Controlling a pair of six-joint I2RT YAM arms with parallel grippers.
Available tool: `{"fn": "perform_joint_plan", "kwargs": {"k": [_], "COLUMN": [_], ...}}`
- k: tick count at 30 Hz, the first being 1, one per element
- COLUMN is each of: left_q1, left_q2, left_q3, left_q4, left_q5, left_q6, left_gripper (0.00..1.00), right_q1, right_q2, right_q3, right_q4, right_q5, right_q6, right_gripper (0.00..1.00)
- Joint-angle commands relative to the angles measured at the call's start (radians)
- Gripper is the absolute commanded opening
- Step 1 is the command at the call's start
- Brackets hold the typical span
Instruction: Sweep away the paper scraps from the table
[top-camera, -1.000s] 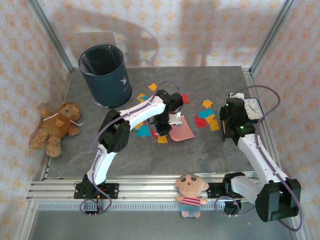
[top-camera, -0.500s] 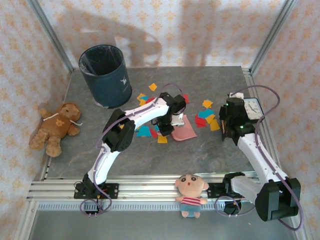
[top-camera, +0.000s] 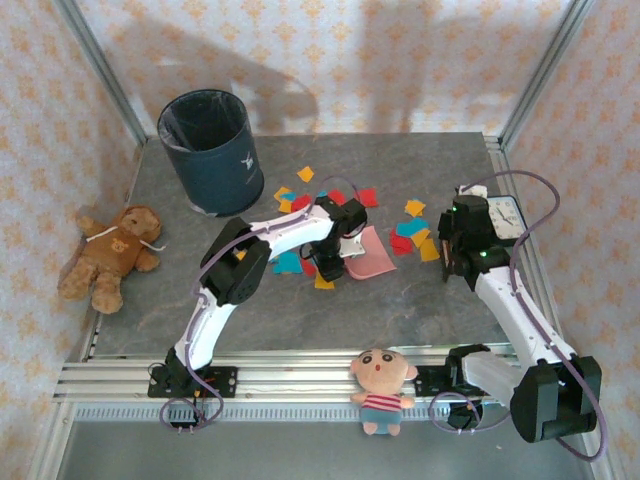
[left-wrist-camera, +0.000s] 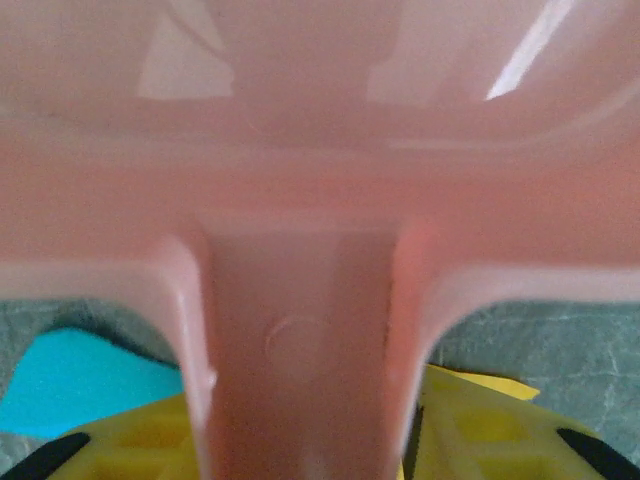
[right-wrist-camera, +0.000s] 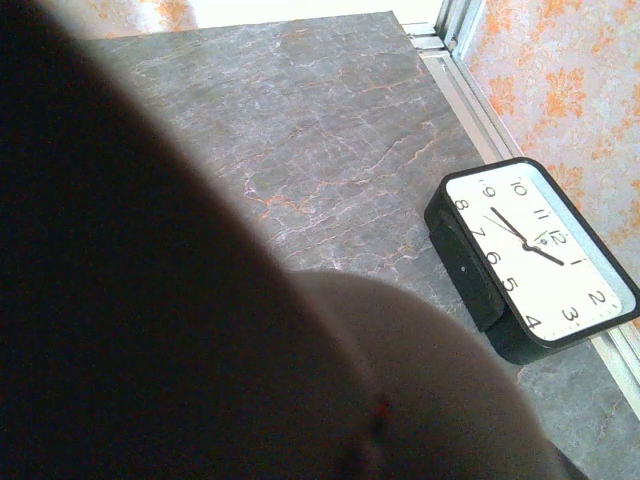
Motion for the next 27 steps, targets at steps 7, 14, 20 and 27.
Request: {"fn": "perform_joint_plan", "kwargs": {"k": [7, 14, 20, 27], "left_q1": [0.014, 0.014, 0.012, 0.011], "left_q2": [-0.158, -0.153, -0.143, -0.12], "left_q3": [-0.172, -0.204, -0.221, -0.22], "left_q4": [0.244, 0.27, 0.272, 0.244], "left_q5": [0.019, 0.026, 0.023, 0.018], "left_q6": [-0.053, -0.046, -0.039, -0.014], "left_gripper": [0.45, 0.46, 0.45, 0.36], "right_q1": [-0.005, -0.006, -0.005, -0.005], "right_q2": [-0.002, -0.002, -0.002, 0.003], "right_q3": [0.024, 0.026, 0.027, 0.028], "right_q4": [-0.003, -0.004, -0.005, -0.001], "right_q5": [-0.019, -0.02, -0.022, -0.03], "right_q6": [0.026, 0.03, 0.034, 0.041], "right_gripper": [0.0, 0.0, 0.0, 0.0]}}
